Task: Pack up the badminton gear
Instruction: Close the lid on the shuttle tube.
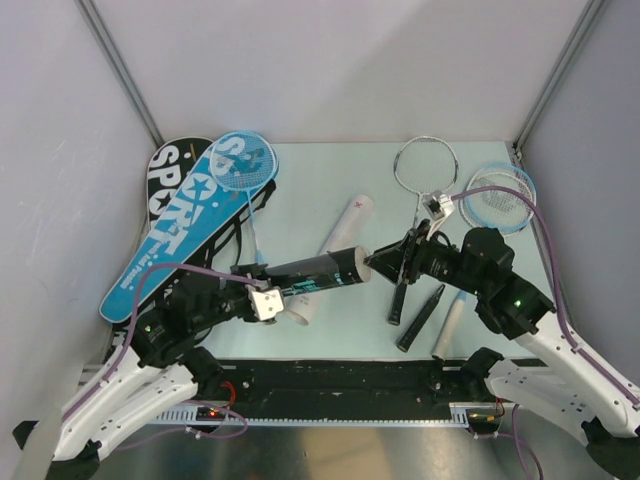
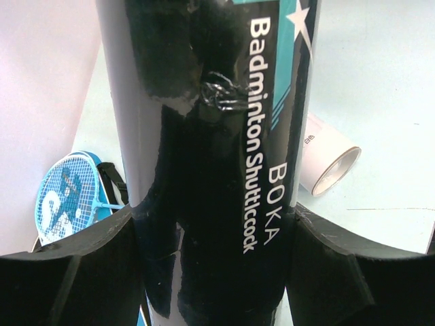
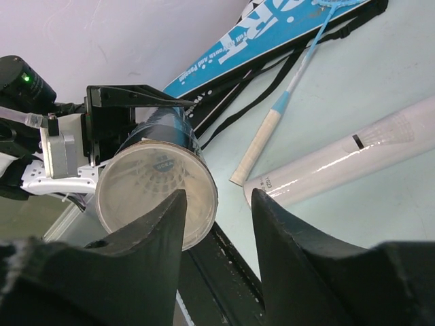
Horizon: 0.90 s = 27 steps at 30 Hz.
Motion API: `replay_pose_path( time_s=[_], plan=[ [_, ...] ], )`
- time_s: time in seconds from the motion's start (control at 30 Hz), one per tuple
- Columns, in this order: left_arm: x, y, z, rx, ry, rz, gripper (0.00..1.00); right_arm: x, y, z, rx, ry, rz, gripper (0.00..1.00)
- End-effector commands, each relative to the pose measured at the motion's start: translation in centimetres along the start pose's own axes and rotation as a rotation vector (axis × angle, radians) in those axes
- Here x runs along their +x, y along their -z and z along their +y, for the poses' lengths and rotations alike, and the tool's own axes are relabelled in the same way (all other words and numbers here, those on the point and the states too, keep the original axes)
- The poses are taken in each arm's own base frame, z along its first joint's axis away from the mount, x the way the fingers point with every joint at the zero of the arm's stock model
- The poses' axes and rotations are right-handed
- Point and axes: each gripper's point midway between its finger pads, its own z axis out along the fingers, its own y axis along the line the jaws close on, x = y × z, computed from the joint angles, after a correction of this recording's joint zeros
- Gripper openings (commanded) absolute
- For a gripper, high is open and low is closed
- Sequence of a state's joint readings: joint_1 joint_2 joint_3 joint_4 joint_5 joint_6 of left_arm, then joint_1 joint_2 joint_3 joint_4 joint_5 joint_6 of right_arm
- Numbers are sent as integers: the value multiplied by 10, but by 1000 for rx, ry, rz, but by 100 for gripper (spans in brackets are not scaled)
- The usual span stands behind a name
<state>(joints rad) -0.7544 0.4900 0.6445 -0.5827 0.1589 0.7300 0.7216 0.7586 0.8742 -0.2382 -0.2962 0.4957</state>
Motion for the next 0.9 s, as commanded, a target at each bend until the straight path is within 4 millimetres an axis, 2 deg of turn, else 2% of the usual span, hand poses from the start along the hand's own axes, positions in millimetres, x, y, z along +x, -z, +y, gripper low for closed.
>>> replay_pose_path(
  time_s=[0.0, 0.23, 0.6, 0.87],
  plan=[
    [-50, 10, 23, -60, -79, -191, 44, -17, 3, 16, -61, 28, -35, 50],
    [-63, 13, 20, -29, -102, -244, 44, -15, 1, 31, -182, 25, 8, 50],
    [-73, 13, 23, -17, -110, -263, 43, 18, -13, 49, -337, -15, 160, 33],
    [-82, 16, 29, -32, -108, -292, 42, 31, -23, 50, -368, -49, 180, 36]
  ],
)
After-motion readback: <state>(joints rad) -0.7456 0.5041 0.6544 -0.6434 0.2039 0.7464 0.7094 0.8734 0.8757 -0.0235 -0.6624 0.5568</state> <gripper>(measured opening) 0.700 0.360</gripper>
